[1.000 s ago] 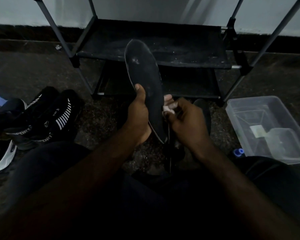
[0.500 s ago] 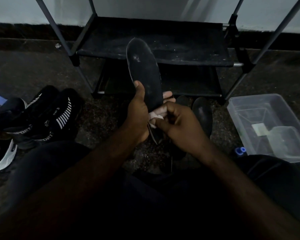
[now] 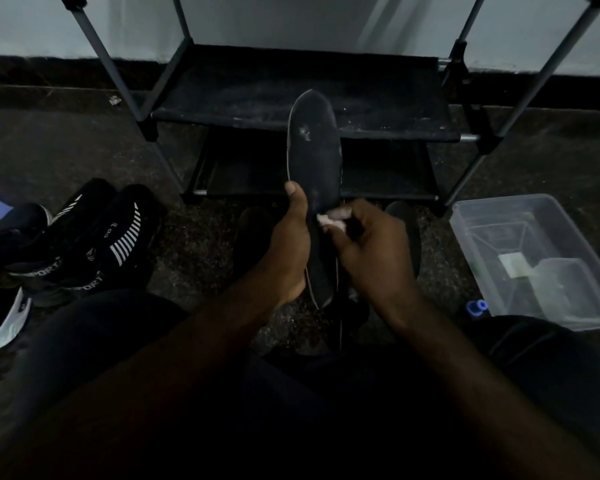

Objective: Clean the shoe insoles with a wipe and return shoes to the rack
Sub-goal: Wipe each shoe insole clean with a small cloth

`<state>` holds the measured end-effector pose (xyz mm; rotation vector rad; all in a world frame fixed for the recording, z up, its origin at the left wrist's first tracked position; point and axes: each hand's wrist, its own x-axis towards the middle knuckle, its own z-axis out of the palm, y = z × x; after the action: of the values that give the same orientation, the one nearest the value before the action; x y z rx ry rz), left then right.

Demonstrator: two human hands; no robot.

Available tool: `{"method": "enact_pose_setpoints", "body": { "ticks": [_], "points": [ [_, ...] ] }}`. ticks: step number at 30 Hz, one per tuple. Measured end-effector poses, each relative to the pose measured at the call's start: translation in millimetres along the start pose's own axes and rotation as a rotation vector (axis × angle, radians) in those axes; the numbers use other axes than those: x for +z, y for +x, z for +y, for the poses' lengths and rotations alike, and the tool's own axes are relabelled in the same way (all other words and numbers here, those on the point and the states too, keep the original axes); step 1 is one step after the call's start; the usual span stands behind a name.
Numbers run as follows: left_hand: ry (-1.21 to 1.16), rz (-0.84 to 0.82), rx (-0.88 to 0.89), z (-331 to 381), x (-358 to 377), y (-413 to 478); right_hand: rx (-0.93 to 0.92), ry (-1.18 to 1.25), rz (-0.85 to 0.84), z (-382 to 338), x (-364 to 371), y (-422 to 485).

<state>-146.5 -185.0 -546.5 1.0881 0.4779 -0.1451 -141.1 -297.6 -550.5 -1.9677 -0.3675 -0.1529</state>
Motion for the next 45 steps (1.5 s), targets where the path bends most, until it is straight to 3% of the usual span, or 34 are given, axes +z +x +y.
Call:
{"method": "enact_pose_setpoints", "body": {
  "ticks": [3, 7, 11, 16, 21, 26, 31, 35, 37, 41, 45],
  "points": [
    [0.025, 0.025, 0.018, -3, -1, -1, -0.013, 0.101, -0.11, -9, 2, -7],
    [0.068, 0.001, 0.022, 0, 1, -5, -0.003, -0.063, 0.058, 4, -5, 7],
    [0.073, 0.008, 0.026, 1, 2, -6, 0.048, 0.207, -0.126, -6, -4, 3],
    [0.042, -0.001, 0.015, 2, 1, -6, -0.014, -0.122, 0.067, 5, -9, 10],
    [0.011, 0.025, 0.038, 2, 2, -5, -0.028, 0.108, -0.131, -11, -3, -2],
    [0.004, -0.038, 0.034, 2, 3, -5, -0.007, -0.062, 0.113, 5, -13, 13],
    [-0.007, -0.025, 0.038, 1, 1, -6, -0.112, 0.064, -0.119, -9, 2, -6],
    [0.04, 0.0, 0.078, 4, 2, -5, 0.046, -0.018, 0.075, 9, -14, 15],
    [0.059, -0.001, 0.078, 4, 3, -6, 0.041, -0.055, 0.108, 10, -15, 13],
    [0.042, -0.002, 0.071, 3, 1, -8, -0.07, 0.025, -0.105, -6, 0, -4],
    [0.062, 0.002, 0.109, 4, 2, -4, 0.025, -0.064, 0.086, 9, -13, 14]
  ]
}}
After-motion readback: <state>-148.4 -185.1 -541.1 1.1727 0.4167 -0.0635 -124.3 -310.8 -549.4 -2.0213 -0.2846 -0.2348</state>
